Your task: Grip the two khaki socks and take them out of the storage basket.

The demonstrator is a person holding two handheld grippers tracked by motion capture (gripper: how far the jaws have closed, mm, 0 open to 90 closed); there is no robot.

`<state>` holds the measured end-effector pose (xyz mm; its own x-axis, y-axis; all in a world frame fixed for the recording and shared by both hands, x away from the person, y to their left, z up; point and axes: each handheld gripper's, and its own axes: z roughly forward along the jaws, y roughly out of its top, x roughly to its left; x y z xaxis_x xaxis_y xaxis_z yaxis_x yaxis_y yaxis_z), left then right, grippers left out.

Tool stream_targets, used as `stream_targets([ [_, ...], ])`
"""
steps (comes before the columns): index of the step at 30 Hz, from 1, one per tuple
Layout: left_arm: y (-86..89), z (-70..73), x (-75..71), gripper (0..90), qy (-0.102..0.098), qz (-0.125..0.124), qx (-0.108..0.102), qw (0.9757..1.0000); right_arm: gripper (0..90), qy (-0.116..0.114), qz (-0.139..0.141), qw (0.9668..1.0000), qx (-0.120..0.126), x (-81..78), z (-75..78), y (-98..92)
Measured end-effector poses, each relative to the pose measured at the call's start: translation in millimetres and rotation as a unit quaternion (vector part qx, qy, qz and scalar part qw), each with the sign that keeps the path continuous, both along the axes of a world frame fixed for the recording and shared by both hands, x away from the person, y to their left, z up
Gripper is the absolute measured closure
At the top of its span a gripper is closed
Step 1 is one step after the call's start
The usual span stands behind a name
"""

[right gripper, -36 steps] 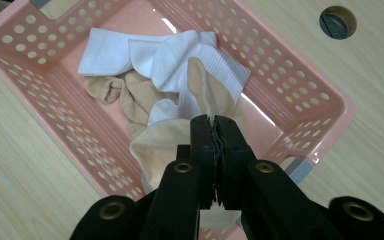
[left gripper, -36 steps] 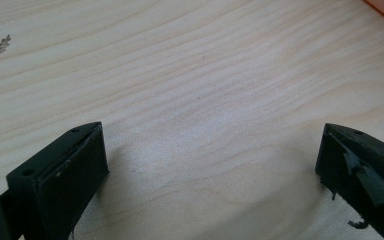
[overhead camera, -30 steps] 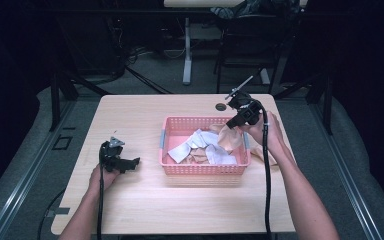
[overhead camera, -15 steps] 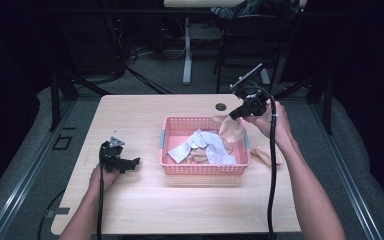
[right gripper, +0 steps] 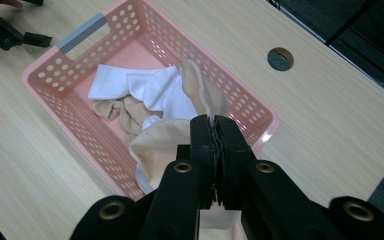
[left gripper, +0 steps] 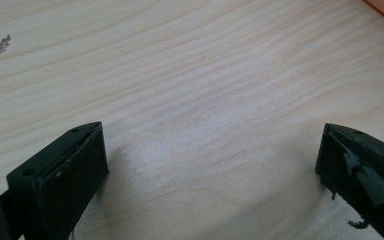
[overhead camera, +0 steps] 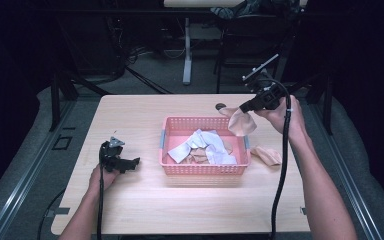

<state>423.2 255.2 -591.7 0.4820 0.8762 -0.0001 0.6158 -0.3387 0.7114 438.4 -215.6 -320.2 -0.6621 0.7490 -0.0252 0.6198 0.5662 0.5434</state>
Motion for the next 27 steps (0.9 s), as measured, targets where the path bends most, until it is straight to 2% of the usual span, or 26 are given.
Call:
stream_targets([
  [2,0.0,-0.1,0.0,0.0,0.000,0.000,0.000,1.0000,87.5,-0.002,-0.007,1.0000,0.004,-2.0,2.0,-6.0],
  [9,0.0,0.0,0.0,0.0,0.000,0.000,0.000,1.0000,87.5,-0.009,-0.028,0.9996,-0.004,-7.8,4.8,-31.6],
  [16,-0.1,-0.1,-0.1,0.0,-0.001,0.001,0.000,1.0000,87.5,-0.010,-0.054,0.9984,-0.012,-14.0,1.2,-58.7],
  [21,-0.1,0.0,-0.1,0.0,-0.001,0.001,0.000,1.0000,87.5,-0.009,-0.072,0.9972,-0.018,-15.2,-7.7,-73.3],
  [27,-0.1,-0.1,-0.1,0.0,-0.001,0.001,0.000,1.0000,87.4,-0.001,-0.090,0.9957,-0.025,-14.4,-26.4,-83.7],
])
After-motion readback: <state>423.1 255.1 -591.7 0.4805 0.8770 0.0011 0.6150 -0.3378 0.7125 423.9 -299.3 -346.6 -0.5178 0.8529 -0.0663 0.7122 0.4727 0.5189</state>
